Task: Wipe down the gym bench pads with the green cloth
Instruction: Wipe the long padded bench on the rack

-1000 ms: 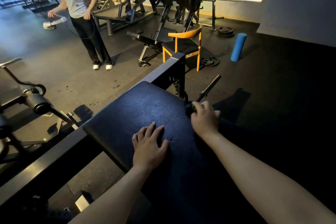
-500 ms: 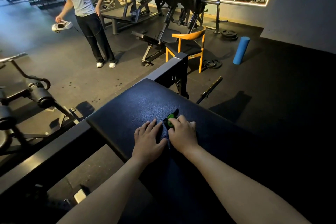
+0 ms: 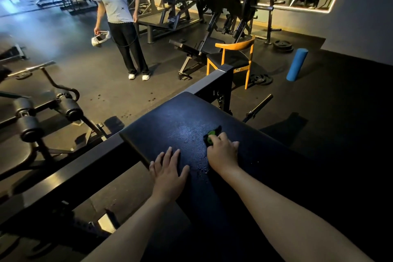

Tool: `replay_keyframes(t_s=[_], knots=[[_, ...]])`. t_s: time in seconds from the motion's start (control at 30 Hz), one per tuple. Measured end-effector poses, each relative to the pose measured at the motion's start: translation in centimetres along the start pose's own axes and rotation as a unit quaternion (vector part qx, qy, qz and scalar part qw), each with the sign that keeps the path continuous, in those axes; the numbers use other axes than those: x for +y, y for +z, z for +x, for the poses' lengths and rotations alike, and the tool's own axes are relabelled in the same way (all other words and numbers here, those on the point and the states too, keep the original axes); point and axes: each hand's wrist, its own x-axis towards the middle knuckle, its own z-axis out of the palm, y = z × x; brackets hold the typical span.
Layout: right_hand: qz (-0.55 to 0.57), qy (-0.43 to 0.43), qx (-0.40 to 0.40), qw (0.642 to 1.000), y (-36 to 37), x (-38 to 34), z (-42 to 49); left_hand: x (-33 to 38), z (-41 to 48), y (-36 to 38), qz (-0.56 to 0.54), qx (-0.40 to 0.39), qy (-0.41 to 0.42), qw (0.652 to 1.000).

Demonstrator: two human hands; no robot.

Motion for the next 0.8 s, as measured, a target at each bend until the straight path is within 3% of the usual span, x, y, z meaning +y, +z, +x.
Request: replay_keyframes(t_s=[0.27, 0.4, 0.5, 0.8], knots=[[0.043, -0.098, -0.086, 0.991, -0.7, -1.3, -0.4, -0.2, -0.2, 0.0, 0.001, 0.014, 0.01, 1.0], [0.037, -0.007, 0.002, 0.999, -2.4, 1.0, 1.5, -0.8, 0.1, -0.4, -0.061, 0.0, 0.015, 0.998], [0.01, 0.051, -0.011, 0.999, -1.7, 1.4, 1.1, -1.4, -0.1, -0.8, -0.132, 0.0, 0.029, 0.991], [0.039, -0.06, -0.03, 0.997, 2.7, -4.0, -2.6, -3.6, -2.4, -0.7, -0.104, 0.063, -0.005, 0.993]])
